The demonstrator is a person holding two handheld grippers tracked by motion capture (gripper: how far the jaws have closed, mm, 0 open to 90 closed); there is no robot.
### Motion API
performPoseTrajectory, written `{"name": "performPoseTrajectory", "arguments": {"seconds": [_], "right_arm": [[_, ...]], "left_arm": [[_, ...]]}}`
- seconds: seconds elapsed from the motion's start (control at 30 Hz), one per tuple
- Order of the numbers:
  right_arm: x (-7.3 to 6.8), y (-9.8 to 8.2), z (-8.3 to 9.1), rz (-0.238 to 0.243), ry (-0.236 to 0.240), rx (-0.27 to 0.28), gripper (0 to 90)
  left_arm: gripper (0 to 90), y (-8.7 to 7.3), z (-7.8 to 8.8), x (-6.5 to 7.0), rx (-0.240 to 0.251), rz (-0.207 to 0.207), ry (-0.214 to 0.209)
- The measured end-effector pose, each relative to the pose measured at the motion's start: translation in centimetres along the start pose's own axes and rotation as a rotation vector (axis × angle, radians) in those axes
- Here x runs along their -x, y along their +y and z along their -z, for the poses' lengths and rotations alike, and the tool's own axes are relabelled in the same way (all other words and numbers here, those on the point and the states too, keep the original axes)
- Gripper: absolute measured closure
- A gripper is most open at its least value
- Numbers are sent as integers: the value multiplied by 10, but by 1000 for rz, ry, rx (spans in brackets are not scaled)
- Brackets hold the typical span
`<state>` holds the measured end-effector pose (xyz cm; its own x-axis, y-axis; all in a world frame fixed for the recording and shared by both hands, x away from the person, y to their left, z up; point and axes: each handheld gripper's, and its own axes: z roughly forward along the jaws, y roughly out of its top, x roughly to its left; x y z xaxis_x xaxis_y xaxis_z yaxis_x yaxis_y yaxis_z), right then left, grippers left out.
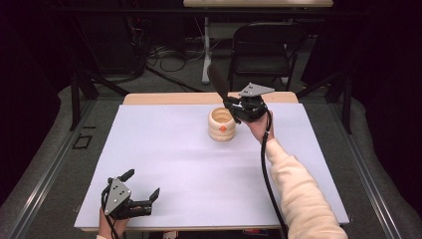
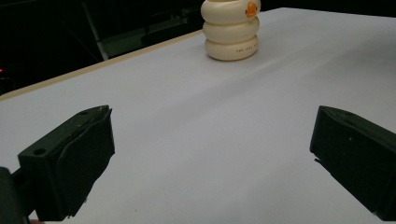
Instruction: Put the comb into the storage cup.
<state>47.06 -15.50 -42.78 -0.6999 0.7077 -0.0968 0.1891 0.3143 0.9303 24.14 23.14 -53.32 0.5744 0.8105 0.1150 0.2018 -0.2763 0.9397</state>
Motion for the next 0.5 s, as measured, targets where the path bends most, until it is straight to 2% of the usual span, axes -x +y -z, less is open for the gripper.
{"name": "performPoseTrajectory", "arguments": {"seconds": [0.5], "right_arm": [[-1, 4, -5, 0, 1, 5, 724]], "left_arm": [[0, 0, 0, 0, 0, 0, -1]]}}
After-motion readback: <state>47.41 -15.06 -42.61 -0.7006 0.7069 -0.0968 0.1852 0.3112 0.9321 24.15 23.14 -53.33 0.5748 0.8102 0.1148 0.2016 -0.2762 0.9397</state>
